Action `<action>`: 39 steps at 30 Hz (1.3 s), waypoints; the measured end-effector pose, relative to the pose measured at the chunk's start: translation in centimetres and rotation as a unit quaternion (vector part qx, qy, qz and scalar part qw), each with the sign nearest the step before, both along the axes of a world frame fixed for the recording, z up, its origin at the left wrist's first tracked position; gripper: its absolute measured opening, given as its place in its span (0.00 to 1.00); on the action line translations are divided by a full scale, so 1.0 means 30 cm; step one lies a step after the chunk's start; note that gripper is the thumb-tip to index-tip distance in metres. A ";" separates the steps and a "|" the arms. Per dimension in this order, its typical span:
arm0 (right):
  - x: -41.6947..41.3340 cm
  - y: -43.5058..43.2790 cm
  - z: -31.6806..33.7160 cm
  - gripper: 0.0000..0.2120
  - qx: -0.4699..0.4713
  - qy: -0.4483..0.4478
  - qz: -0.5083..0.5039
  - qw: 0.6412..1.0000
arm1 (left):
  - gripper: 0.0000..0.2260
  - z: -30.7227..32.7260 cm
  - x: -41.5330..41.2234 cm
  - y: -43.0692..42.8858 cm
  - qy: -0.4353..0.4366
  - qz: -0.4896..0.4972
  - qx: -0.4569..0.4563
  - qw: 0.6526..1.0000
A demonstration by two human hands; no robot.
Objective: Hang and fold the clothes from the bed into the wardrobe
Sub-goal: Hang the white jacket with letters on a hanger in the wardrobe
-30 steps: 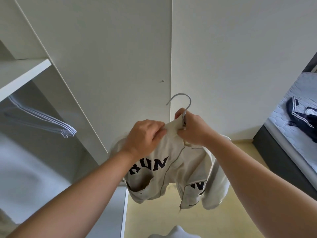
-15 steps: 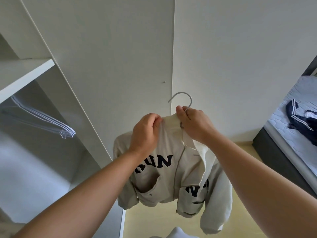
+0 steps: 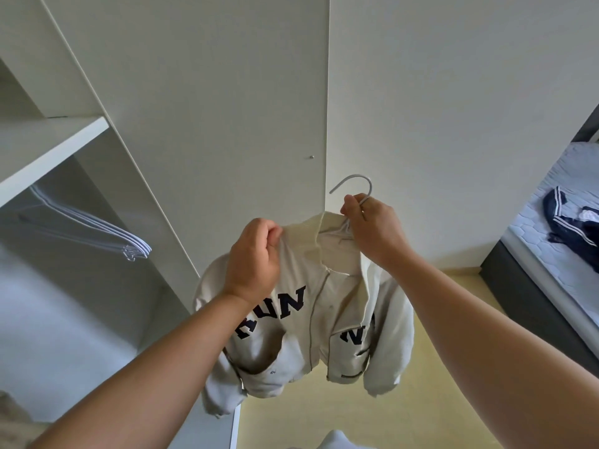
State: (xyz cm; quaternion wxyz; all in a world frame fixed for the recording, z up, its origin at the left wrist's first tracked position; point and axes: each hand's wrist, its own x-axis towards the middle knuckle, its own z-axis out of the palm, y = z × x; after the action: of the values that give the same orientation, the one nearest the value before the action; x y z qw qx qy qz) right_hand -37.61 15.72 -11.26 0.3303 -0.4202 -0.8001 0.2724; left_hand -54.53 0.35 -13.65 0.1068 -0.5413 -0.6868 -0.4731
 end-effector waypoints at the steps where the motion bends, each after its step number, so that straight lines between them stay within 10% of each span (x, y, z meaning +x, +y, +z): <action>1: -0.006 0.005 -0.002 0.19 -0.015 0.007 -0.002 1.000 | 0.06 0.002 -0.001 -0.010 0.004 -0.001 -0.003 1.000; 13: -0.113 -0.091 0.006 0.23 0.037 -0.111 0.128 0.985 | 0.14 -0.050 0.037 0.071 0.061 -0.065 -0.353 0.931; 23: 0.053 0.021 0.009 0.12 -0.022 0.039 0.073 0.996 | 0.15 -0.105 0.013 0.112 -0.057 0.016 -0.183 0.981; 30: 0.029 -0.029 -0.276 0.31 -0.124 -0.231 -0.082 0.961 | 0.20 -0.043 0.015 0.130 -0.050 0.007 -0.170 0.984; 39: -0.028 0.093 -0.027 0.11 -0.193 -0.004 -0.126 0.973 | 0.19 -0.037 -0.062 0.116 -0.032 0.012 -0.207 0.978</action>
State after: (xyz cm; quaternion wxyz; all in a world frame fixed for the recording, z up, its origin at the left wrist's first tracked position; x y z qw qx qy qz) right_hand -38.45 18.51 -12.06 0.2715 -0.5744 -0.6742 0.3765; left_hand -56.39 3.83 -14.76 -0.0241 -0.5279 -0.7793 -0.3368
